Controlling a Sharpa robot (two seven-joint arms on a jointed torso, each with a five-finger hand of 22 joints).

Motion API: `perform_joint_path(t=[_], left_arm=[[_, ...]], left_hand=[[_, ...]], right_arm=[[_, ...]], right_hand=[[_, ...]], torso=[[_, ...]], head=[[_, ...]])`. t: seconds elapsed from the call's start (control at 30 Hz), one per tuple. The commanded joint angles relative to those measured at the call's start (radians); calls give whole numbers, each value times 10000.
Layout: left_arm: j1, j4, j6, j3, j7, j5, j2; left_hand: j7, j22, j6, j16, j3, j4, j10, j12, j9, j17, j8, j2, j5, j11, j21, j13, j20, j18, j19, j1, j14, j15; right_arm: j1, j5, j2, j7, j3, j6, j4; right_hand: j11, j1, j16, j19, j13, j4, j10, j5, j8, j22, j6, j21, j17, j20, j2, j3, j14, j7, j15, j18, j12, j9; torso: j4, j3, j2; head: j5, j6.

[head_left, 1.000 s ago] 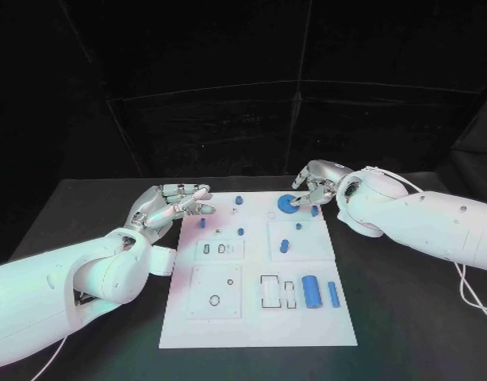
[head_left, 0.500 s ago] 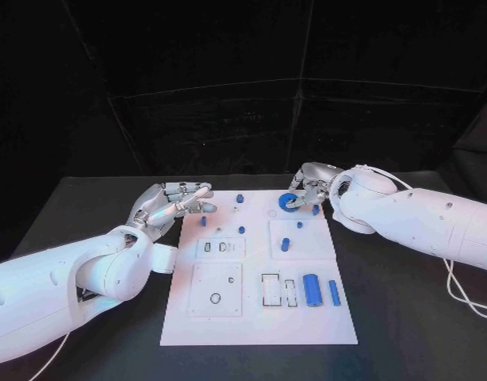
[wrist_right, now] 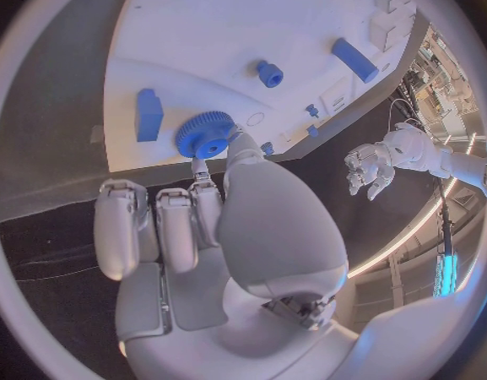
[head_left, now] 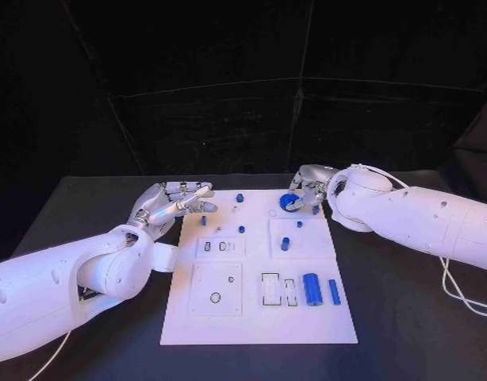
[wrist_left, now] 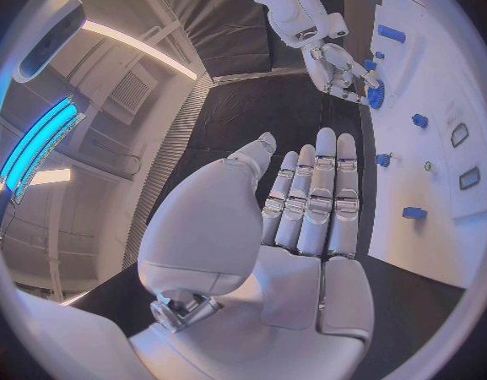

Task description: Assemble the parts on the task board

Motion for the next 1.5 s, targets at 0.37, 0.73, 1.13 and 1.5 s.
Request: perform_joint_path(t=[0.37, 0.73, 1.13, 1.5], left_arm=[[14, -33, 79, 7, 6, -42, 30], [14, -32, 96, 7, -21, -42, 17], [14, -30, 107, 7, -47, -42, 10], [14, -27, 88, 6, -93, -42, 8]], left_hand=[[54, -12, -28, -43, 8, -53, -6, -68, -16, 21, -59, 53, 23, 73, -54, -10, -4, 137, 77, -76, 58, -18], [56, -14, -30, -49, 12, -60, -9, -76, -15, 23, -66, 54, 24, 74, -54, -9, -3, 136, 80, -75, 59, -17], [57, -16, -33, -56, 14, -67, -11, -83, -15, 25, -71, 50, 23, 76, -55, -9, -2, 136, 81, -74, 59, -16], [60, -18, -36, -63, 15, -75, -15, -91, -14, 27, -78, 45, 22, 78, -57, -8, -1, 135, 82, -73, 59, -14]], right_arm=[[2, -295, 110, -76, -8, 85, -54], [-6, -1214, 97, -120, -8, -337, 101], [-10, -926, 45, 6, -9, -551, 166], [-10, -819, -60, -93, -9, -393, 157]], right_hand=[[-123, 712, 101, 164, 971, -640, 119, -479, 408, 1100, 710, 107, 1553, -55, 682, 536, 819, -106, -54, -184, 195, 94], [-161, 1196, 134, 250, 977, -1185, 87, -905, 390, 1239, 929, 160, 1633, -142, 650, 1181, 832, -127, -103, -217, 161, 48], [-8, -240, 133, 236, 670, -528, -135, -869, 36, 1242, 313, 156, 1638, -2, -57, 790, 829, 10, 36, -214, -158, -25], [2, -263, 134, 239, 609, -462, -188, -680, 38, 1251, 284, 157, 1646, 17, -99, 835, 829, 20, 51, -215, -230, -8]], torso=[[-5, 0, 6], [-6, 5, 6], [-2, 8, 2], [-3, 11, 7]], head=[[-10, -42], [-11, -51], [-27, -27], [-60, -15]])
